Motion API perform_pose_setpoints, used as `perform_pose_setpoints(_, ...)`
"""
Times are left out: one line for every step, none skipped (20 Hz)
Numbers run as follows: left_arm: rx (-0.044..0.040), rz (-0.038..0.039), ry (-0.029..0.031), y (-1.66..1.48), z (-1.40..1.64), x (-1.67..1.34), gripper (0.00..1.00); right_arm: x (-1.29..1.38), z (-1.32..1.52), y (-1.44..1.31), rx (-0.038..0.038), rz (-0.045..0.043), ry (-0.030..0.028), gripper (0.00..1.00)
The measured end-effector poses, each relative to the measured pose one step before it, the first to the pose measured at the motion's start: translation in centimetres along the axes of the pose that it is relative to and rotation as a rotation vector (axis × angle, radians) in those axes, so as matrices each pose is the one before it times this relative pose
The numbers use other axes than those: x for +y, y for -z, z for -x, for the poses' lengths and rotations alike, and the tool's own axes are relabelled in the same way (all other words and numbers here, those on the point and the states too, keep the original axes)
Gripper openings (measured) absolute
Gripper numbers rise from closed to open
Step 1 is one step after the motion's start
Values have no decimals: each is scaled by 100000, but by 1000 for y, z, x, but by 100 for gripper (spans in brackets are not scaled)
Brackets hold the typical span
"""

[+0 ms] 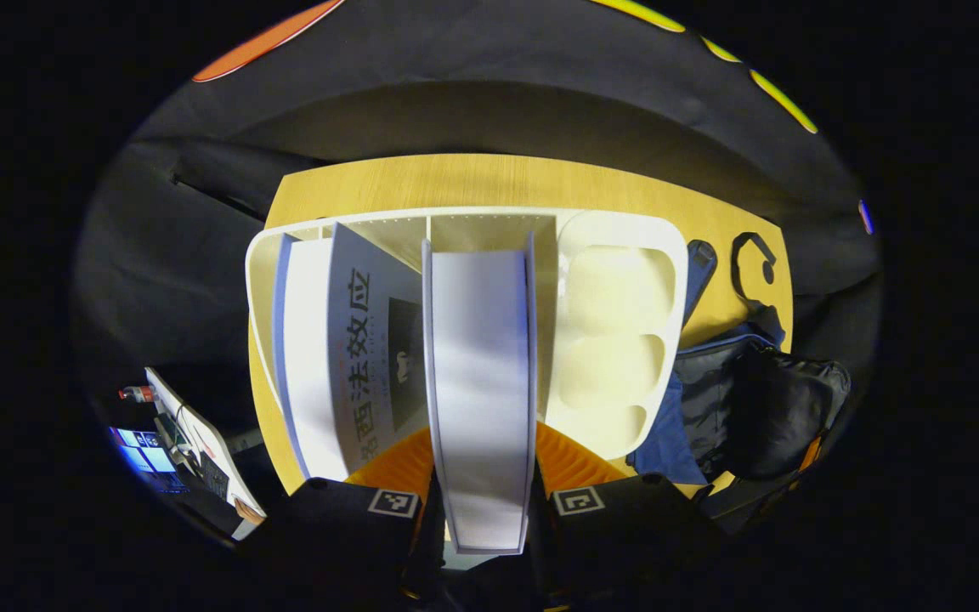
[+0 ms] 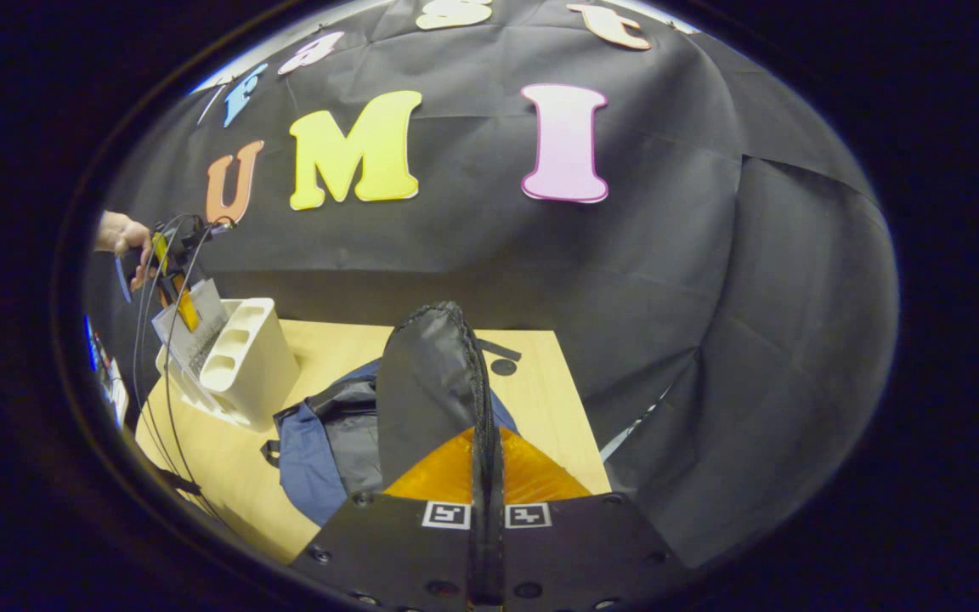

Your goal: Open the schoolbag, grab two books from the bookshelf and put them into the schoolbag.

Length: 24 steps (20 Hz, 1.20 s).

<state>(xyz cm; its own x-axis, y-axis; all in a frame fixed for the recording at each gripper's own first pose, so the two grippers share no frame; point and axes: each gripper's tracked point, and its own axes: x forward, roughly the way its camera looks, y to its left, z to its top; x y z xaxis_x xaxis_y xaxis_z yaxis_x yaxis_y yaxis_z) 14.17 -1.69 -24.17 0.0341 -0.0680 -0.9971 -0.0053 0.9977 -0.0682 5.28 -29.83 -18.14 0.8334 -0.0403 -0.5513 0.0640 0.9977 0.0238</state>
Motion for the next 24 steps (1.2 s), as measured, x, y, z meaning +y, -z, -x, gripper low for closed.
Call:
perform_pose_setpoints(-1484,-972,1647,282,1021,-279,43,87,1,-30,-32,51,-410,0)
perform_pose_setpoints(-1314,-412,1562,604,1026,15,42,55,-45,-197,-106,183,-195,0)
perform_pose_setpoints(-1111,-312,1620,610,1168,-162,42,73,-154,-18,-248,327,-426,0)
perform_pose_setpoints(-1167,-317,1352,716,1334,-85,41,143,-61,-121,-267,370,-286,0)
perform_pose_setpoints(-1457,237,594,766,1333,-16,41,36,94,-118,-128,375,-386,0)
perform_pose_setpoints(-1430,231,609,797,1527,113,41,101,-6,-77,9,404,-166,0)
perform_pose_setpoints(-1383,671,867,793,1576,358,41,181,-5,15,-48,263,-336,0)
perform_pose_setpoints(-1601,531,833,957,1674,748,41,127,-36,-114,-105,428,-230,0)
perform_pose_setpoints(-1638,1628,1236,667,1552,511,41,-21,59,-11,-91,406,44,0)
perform_pose_setpoints(-1800,2831,2103,971,1300,218,41,130,18,-70,80,189,-140,0)
perform_pose_setpoints(-1329,3124,2576,754,1391,-170,41,89,86,-88,31,32,39,0)
perform_pose_setpoints(-1700,3491,3871,793,1310,-315,44,44,9,-2,231,-377,91,0)
perform_pose_setpoints(-1469,2965,3672,521,770,-512,44,94,-5,87,107,-754,-79,0)
perform_pose_setpoints(-1738,3261,4078,590,835,-523,44,123,69,-16,209,-585,-30,0)
perform_pose_setpoints(-1431,2176,3720,602,624,-334,41,26,51,135,102,-347,19,0)
perform_pose_setpoints(-859,1280,3577,496,370,-611,40,-14,30,-23,220,-35,-39,0)
perform_pose_setpoints(-1411,1445,4091,410,298,-726,40,57,53,119,283,204,-143,0)
perform_pose_setpoints(-1109,2198,4372,252,-102,-972,40,-14,-38,-108,116,333,137,0)
perform_pose_setpoints(-370,1952,4845,442,-402,-1083,40,19,37,-128,-36,199,-23,0)
perform_pose_setpoints(34,2047,4840,385,-493,-1064,40,147,15,-180,17,414,-56,0)
perform_pose_setpoints(-52,1901,4613,299,-835,-1046,40,154,-17,-30,-289,655,-145,0)
perform_pose_setpoints(122,1379,4113,261,-942,-911,45,51,-2,-137,71,958,-6,0)
perform_pose_setpoints(684,3,3338,487,-1105,-742,36,114,-36,65,35,975,96,0)
perform_pose_setpoints(934,-1131,2376,467,-1171,-498,40,43,35,-117,26,1142,275,0)
